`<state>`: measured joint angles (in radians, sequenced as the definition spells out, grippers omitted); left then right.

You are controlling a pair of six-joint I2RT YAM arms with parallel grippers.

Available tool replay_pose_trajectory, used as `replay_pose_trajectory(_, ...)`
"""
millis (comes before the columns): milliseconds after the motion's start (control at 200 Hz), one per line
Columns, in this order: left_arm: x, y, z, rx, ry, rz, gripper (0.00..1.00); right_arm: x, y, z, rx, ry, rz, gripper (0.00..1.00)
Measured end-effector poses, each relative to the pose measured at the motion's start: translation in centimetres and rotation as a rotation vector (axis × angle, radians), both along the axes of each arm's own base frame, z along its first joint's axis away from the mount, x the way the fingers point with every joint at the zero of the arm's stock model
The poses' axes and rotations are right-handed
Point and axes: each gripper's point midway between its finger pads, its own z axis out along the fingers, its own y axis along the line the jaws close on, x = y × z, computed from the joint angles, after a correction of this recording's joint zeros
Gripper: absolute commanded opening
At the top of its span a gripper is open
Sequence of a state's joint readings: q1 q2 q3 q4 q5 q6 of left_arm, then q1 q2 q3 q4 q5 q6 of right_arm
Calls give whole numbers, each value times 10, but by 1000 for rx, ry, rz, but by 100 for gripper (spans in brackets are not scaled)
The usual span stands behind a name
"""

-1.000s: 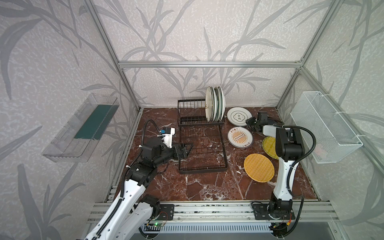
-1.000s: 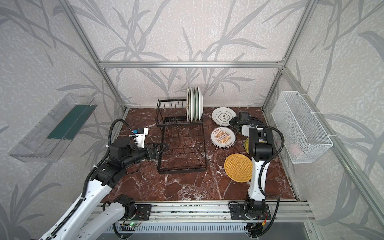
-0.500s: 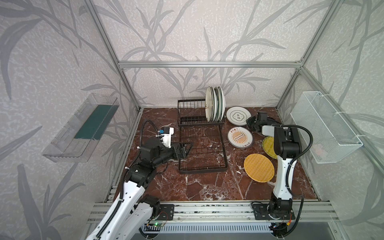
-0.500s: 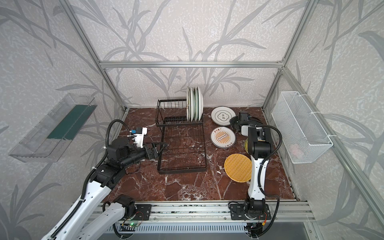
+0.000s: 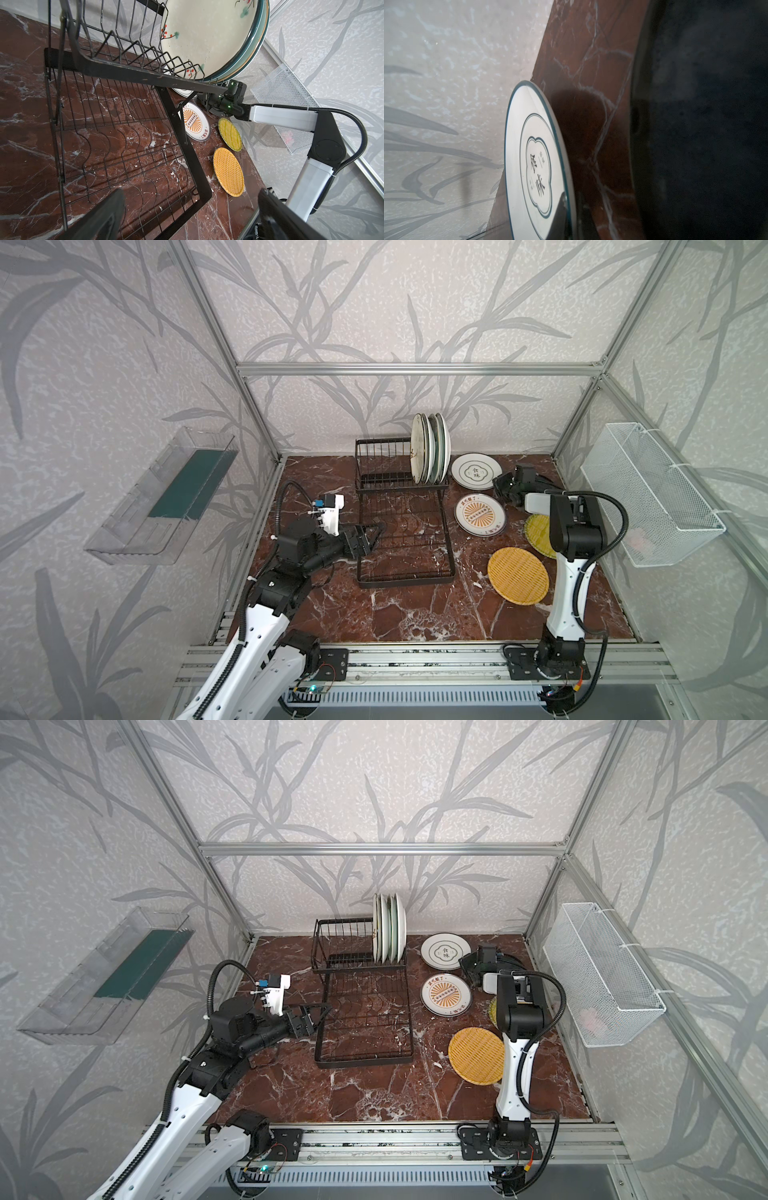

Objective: Load plates into a dish rack
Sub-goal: Pick up the plate from the top-right of the table, then place the plate on the dish rack.

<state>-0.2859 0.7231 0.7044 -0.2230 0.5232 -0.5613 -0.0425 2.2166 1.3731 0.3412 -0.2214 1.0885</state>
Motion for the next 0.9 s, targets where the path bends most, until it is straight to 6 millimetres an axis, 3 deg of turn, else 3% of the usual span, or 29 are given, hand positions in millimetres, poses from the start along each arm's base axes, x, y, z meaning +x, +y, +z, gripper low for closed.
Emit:
replay_pose_trajectory(90, 0, 0, -1, 1, 2, 1, 99, -8, -4, 18, -4, -11, -11, 0)
replay_pose_trajectory(375, 1, 2, 0, 2, -2, 11, 99, -28, -23, 104, -3, -151, -49, 0)
replay_pose_trajectory(670, 3, 4, -4, -4, -3, 30, 96, -91, -29, 127, -36, -113, -81, 0)
replay_pose_trajectory(900, 8, 3, -10, -28, 2, 57, 90, -145, -28, 168, -91, -121, -72, 0)
